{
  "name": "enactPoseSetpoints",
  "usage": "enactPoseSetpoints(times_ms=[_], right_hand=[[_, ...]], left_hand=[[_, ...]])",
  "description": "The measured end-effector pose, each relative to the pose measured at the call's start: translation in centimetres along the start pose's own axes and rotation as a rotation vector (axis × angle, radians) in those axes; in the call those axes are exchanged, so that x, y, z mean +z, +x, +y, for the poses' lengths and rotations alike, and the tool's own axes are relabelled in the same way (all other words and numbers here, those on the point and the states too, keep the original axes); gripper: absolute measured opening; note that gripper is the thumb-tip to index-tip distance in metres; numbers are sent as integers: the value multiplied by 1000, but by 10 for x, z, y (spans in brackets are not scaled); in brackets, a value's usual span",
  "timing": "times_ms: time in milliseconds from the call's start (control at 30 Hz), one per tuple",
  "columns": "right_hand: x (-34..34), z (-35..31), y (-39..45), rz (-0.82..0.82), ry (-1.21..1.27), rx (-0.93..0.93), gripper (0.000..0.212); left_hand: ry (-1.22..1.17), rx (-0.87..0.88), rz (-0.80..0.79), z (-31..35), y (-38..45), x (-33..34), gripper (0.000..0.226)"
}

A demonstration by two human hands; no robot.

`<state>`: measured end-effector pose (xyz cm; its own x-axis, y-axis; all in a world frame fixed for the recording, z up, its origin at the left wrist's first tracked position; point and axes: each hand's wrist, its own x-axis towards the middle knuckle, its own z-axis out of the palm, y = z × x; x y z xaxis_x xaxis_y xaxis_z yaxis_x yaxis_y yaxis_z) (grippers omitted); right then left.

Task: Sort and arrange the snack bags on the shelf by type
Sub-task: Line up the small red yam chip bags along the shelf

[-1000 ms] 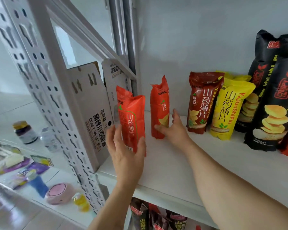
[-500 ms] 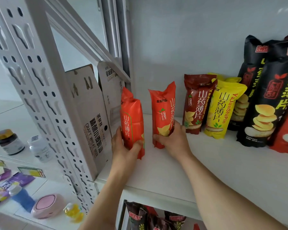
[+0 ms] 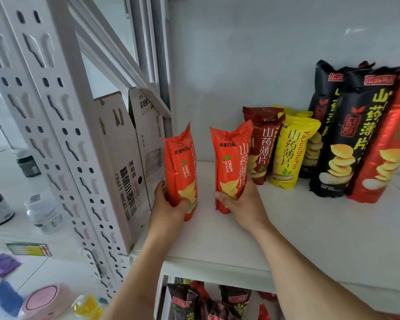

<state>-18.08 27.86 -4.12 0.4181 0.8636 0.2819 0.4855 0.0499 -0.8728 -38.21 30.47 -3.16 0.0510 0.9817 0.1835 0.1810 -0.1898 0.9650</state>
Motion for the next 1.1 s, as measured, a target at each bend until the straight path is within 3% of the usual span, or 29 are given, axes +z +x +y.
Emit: enactPoseSetpoints(times_ms=[167,267,367,533,733,1000,1100], right_hand=[[-14,-8,-13,-160,122,48,68],[-18,-9,-12,-169,116,42,67],[-15,-10,-8,-77,98,36,73],[-14,-15,2,-75,95,16,84],[-20,-25,2,-134,141,70,90],[-29,-35,-36,-256,208,36,130],[-34,-51,-52,-267,258,44,129]], left_hand=[[-32,11,-122,-4,5,-6,78],[-40,29,-139,-4,5,-8,60],[-116,8,-232,-8,4,-13,61],[-169,-34,-441,-9,2,-17,87],[-122,-38,-592,-3,11,-9,72],[5,80,-612,5,8,9,57],[-26,67,-660,9,10,9,87]])
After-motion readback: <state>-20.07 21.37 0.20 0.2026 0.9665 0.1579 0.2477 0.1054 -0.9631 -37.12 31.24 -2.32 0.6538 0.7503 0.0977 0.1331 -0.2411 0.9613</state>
